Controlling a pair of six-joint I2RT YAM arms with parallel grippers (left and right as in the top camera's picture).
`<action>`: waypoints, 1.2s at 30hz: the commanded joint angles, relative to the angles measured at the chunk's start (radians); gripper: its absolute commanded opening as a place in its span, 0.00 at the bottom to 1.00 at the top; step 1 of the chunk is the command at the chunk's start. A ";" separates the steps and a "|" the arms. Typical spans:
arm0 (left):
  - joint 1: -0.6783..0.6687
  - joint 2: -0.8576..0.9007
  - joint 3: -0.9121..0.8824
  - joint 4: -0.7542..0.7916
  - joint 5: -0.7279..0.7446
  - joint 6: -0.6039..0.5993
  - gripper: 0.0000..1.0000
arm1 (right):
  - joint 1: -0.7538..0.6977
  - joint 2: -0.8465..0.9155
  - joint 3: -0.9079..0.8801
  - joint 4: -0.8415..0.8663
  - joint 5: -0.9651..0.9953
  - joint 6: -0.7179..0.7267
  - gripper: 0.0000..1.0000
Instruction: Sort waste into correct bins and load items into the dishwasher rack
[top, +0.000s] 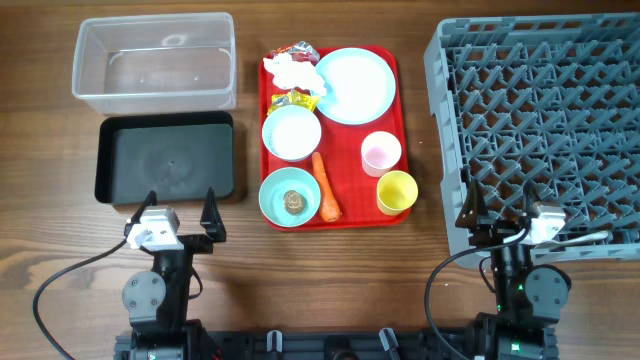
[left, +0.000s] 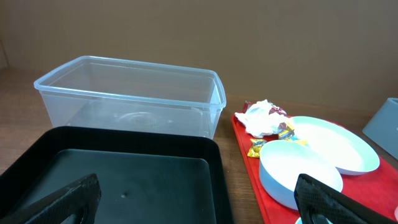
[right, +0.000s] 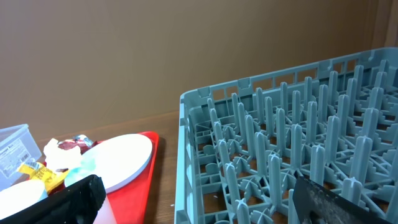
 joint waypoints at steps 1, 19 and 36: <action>0.002 -0.007 -0.006 -0.003 -0.010 -0.013 1.00 | 0.003 -0.009 -0.002 0.004 0.006 0.010 1.00; 0.002 -0.007 -0.006 -0.003 -0.010 -0.013 1.00 | 0.014 -0.009 -0.002 0.004 0.006 0.010 1.00; 0.002 -0.007 -0.006 0.029 0.166 -0.014 1.00 | 0.014 -0.009 -0.001 0.025 -0.115 0.105 1.00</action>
